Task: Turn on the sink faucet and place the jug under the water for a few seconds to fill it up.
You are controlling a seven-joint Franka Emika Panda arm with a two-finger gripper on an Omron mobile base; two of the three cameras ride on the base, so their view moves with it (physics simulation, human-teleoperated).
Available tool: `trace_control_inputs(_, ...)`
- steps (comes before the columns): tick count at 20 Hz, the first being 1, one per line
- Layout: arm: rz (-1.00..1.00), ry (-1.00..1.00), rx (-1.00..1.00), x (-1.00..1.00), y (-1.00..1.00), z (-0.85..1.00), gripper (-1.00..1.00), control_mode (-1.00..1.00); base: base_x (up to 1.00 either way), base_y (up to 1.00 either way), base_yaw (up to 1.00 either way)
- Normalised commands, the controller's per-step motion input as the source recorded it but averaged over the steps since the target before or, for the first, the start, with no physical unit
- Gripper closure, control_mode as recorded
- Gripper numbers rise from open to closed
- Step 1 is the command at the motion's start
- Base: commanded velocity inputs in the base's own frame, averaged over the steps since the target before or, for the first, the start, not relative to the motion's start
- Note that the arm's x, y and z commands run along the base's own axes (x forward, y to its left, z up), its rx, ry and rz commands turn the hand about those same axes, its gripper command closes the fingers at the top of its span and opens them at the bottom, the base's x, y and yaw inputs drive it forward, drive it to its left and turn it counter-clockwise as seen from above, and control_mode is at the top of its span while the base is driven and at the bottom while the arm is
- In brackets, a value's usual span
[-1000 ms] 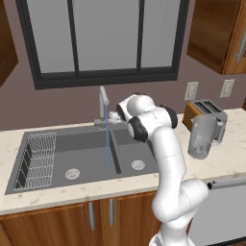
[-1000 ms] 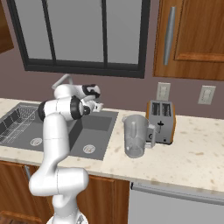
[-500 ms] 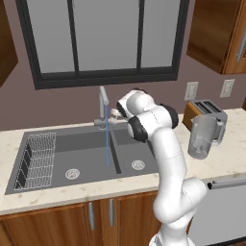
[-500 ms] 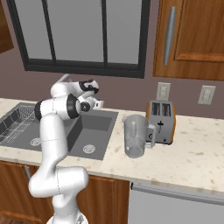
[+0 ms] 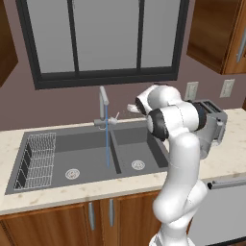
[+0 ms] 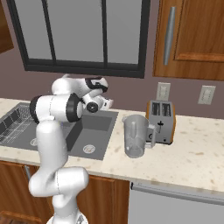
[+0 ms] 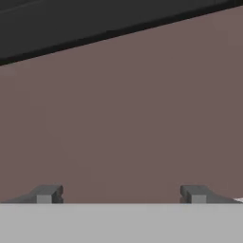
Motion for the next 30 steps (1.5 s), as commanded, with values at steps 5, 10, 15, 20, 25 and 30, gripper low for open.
trace_control_inputs(5,0.00,0.01,0.00,-0.46,-0.41,1.00,-1.00,-1.00,0.00,0.00,0.00)
trace_control_inputs(10,0.00,0.09,0.00,-0.29,-0.28,1.00,-1.00,-1.00,0.00,0.00,0.00)
trace_control_inputs(15,0.00,0.17,0.00,-0.21,-0.32,1.00,-1.00,-1.00,0.00,0.00,0.00)
trace_control_inputs(20,0.00,0.21,0.00,-0.23,-0.37,1.00,-1.00,-1.00,0.00,0.00,0.00)
trace_control_inputs(25,0.00,0.19,0.00,-0.35,-0.44,1.00,-1.00,-1.00,0.00,0.00,0.00)
trace_control_inputs(30,0.00,0.19,0.00,-0.33,-0.49,1.00,-1.00,-1.00,0.00,0.00,0.00)
